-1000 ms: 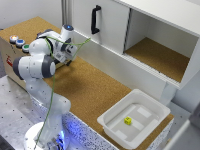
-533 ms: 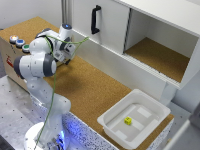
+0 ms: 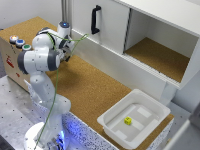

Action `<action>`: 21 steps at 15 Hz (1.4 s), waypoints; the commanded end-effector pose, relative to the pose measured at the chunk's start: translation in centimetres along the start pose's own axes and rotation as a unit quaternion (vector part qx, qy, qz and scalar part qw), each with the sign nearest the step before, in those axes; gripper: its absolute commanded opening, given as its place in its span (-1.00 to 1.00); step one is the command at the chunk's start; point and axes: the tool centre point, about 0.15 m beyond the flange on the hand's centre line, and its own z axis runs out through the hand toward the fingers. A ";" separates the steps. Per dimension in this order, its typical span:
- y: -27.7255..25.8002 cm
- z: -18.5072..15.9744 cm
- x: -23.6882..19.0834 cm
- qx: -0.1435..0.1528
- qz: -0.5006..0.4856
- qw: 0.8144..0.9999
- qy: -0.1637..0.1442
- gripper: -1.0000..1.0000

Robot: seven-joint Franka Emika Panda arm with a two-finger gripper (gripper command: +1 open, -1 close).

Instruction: Push the handle of the drawer

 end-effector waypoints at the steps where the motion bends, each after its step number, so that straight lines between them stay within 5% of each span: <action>1: 1.0 -7.2 -1.0 -0.088 -0.005 0.996 0.001 1.00; 7: -1.9 -11.5 0.0 -0.050 -0.149 0.987 -0.036 1.00; 13: -6.3 -14.4 2.7 -0.032 -0.303 0.950 -0.070 1.00; 18: -10.7 -15.2 3.8 -0.013 -0.441 0.888 -0.131 1.00; 21: -13.5 -15.9 3.9 0.008 -0.547 0.824 -0.148 1.00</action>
